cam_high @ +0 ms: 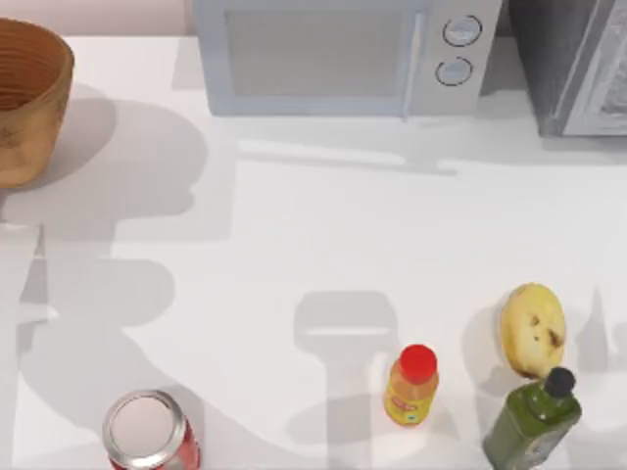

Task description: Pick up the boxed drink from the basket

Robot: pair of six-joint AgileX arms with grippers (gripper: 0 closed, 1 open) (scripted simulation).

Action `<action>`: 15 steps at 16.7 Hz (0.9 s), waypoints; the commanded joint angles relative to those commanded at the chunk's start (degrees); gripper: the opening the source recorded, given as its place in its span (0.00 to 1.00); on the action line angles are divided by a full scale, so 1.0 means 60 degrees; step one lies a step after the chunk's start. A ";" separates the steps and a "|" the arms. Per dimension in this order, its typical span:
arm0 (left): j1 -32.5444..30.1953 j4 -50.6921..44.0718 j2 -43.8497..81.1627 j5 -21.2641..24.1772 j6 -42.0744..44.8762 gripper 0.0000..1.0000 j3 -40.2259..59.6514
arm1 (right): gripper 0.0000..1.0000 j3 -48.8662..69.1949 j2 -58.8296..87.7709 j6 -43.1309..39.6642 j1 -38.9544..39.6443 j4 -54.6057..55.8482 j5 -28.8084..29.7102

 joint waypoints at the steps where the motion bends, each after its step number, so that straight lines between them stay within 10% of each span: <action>1: 0.0000 0.0000 0.0000 0.0000 0.0000 0.00 0.0000 | 1.00 0.0000 0.0000 0.0000 0.0000 0.0000 0.0000; 15: 0.0060 -0.3307 -0.2056 -0.0032 0.0042 0.00 0.1432 | 1.00 0.0000 0.0000 0.0000 0.0000 0.0000 0.0000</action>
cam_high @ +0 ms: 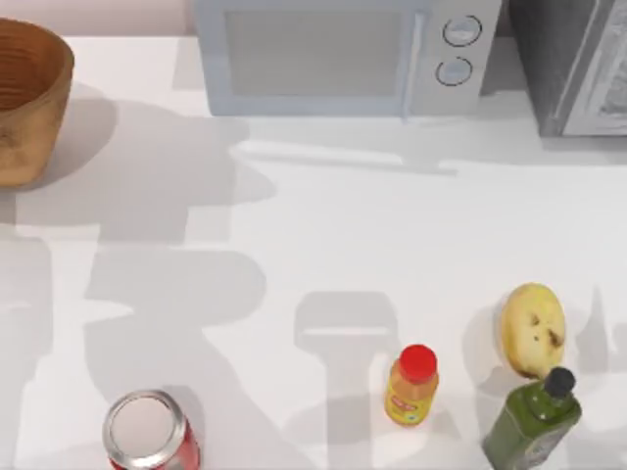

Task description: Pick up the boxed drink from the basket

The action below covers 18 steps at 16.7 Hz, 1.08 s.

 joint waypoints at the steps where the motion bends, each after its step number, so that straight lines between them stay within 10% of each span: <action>1: -0.0001 -0.0467 -0.0260 -0.0005 0.0002 0.00 0.0206 | 1.00 0.0000 0.0000 0.0000 0.0000 0.0000 0.0000; 18: -0.0303 -0.2984 -0.3090 -0.0415 -0.0007 0.00 -0.0687 | 1.00 0.0000 0.0000 0.0000 0.0000 0.0000 0.0000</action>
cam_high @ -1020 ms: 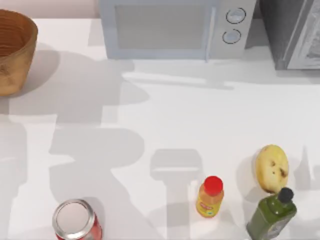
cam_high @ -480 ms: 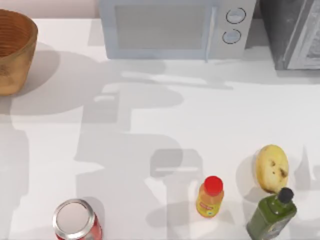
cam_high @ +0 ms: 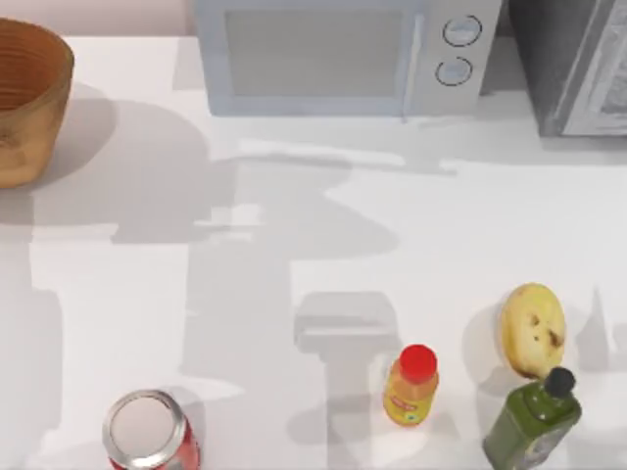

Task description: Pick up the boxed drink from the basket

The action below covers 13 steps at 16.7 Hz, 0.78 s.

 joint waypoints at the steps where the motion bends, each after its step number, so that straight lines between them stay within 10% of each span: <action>1: -0.0099 -0.0192 -0.0660 -0.0108 0.0002 0.00 -0.0449 | 1.00 0.0000 0.0000 0.0000 0.0000 0.0000 0.0000; 13: -0.1665 -0.3293 -1.2239 -0.1792 -0.0117 0.00 -0.7685 | 1.00 0.0000 0.0000 0.0000 0.0000 0.0000 0.0000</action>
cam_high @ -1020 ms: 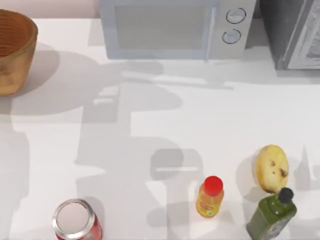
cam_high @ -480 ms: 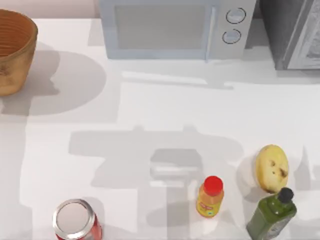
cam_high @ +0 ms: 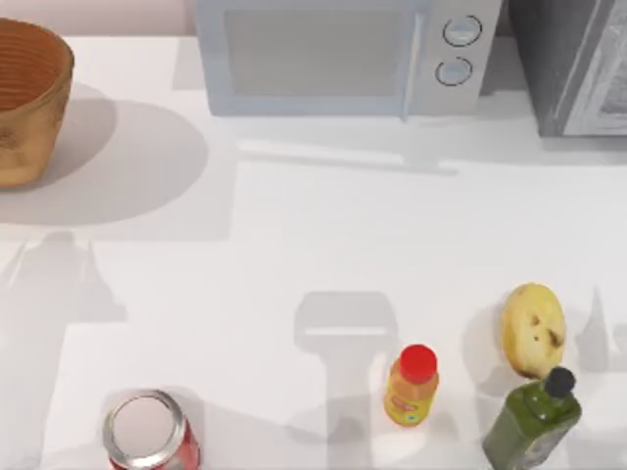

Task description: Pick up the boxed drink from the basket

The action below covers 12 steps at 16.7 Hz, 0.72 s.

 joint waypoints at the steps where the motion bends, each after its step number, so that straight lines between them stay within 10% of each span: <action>1: -0.0120 -0.0246 -0.0705 -0.0130 -0.0014 0.00 -0.0563 | 1.00 0.0000 0.0000 0.0000 0.0000 0.0000 0.0000; 12: -0.0504 -0.1079 -0.2764 -0.0568 -0.0036 0.00 -0.2441 | 1.00 0.0000 0.0000 0.0000 0.0000 0.0000 0.0000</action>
